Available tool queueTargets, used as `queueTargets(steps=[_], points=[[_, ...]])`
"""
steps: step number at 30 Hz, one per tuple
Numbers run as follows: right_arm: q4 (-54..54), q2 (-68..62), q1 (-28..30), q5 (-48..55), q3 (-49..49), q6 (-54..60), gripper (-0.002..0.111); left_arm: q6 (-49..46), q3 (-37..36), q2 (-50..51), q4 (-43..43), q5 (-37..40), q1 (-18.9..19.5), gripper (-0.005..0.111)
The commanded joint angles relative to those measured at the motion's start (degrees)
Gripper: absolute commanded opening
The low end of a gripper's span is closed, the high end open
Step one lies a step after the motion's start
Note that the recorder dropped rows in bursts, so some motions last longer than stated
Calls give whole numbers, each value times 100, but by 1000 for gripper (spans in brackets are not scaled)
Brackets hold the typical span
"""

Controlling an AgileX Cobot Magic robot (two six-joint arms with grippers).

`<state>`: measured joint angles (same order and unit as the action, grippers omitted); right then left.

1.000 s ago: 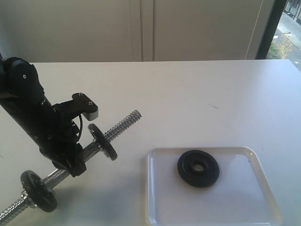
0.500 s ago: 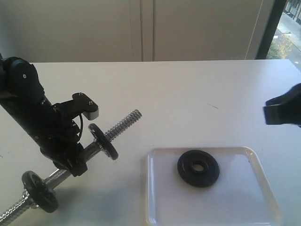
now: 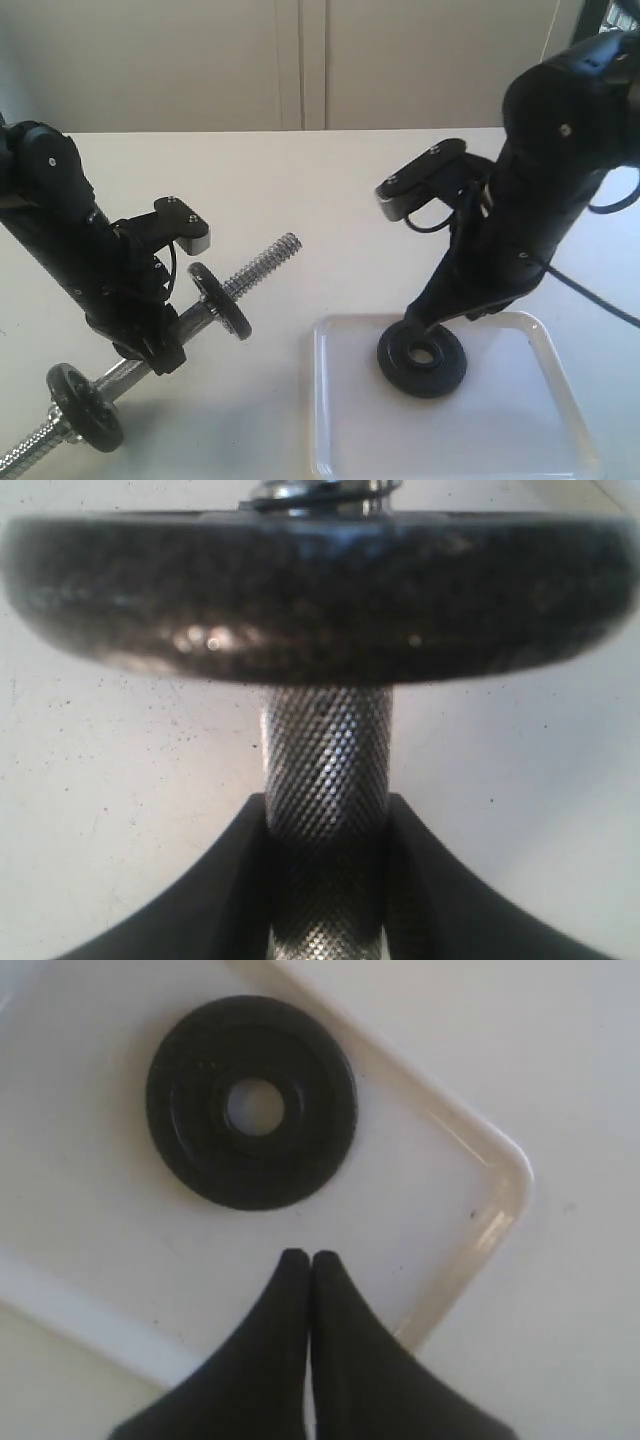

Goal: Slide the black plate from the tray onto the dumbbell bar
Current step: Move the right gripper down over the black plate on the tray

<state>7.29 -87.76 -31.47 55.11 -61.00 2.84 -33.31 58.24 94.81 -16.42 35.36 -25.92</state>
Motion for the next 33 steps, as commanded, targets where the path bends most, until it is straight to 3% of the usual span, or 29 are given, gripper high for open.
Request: queueTargets(steps=[1, 14, 16, 22, 33], points=[[-347, -338, -75, -330, -54, -71, 0, -9, 110, -289, -329, 8, -4, 0], [-407, -464, -75, -633, -54, -586, 4, -9, 110, -289, -329, 8, -4, 0], [-407, -464, -75, -702, -54, -586, 10, -9, 110, -289, -329, 8, -4, 0], [-918, -464, -75, -658, -54, 226, 42, -9, 110, -289, -329, 8, -4, 0], [-920, -464, -75, -914, -54, -7, 44, -9, 110, -289, -329, 8, -4, 0]])
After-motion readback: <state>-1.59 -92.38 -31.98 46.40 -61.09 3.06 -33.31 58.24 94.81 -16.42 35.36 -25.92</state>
